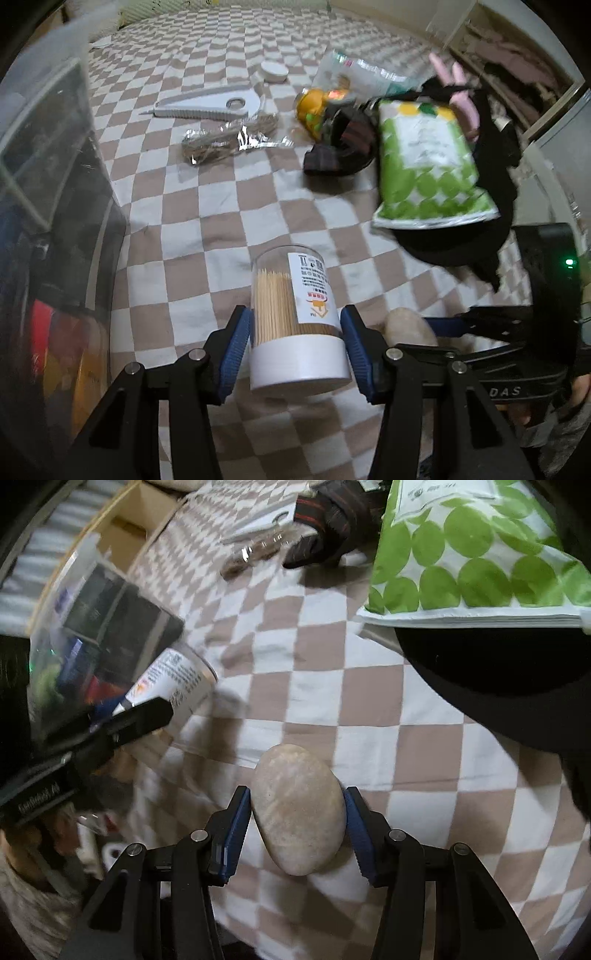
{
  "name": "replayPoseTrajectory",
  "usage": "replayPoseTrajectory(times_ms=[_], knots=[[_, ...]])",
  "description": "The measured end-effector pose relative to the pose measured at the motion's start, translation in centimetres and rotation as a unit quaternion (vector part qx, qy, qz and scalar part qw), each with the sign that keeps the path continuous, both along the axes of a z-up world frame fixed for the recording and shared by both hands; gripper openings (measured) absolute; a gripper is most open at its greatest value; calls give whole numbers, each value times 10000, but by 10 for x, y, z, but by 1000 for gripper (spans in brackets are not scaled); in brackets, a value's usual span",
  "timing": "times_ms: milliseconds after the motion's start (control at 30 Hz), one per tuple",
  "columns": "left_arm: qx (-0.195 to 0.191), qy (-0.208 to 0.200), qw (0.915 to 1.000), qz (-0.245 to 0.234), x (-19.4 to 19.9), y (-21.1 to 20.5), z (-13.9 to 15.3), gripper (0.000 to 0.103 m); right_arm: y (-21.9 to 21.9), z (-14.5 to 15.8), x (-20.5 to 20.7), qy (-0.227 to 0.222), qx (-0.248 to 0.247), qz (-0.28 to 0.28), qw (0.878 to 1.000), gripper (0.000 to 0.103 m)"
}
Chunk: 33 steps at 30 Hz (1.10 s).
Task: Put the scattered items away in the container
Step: 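Carry the toothpick jar with the left gripper and stone with the right toward the box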
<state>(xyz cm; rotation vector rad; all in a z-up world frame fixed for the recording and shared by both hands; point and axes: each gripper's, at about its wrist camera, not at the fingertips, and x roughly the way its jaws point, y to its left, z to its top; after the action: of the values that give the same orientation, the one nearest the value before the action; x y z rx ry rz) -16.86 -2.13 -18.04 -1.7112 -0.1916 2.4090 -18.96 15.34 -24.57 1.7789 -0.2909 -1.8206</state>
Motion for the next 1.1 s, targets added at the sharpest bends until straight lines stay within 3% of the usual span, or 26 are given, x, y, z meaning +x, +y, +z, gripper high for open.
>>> replayPoseTrajectory(times_ms=[200,500,867,1100], knots=[[448,347,9982,195,8,-6,33,50,13,29,1,-16,-588,-430,9973,52],[1214,698,9887,530,25,-25,71,50,19,67,11,93,-1335,-979,9862,52],[1514,1388,9760,723,49,-46,122,49,34,98,14,229,-1835,-1405,9727,52],[1414,1391,9776,704,54,-41,123,48,33,103,15,253,-1933,-1473,9697,52]])
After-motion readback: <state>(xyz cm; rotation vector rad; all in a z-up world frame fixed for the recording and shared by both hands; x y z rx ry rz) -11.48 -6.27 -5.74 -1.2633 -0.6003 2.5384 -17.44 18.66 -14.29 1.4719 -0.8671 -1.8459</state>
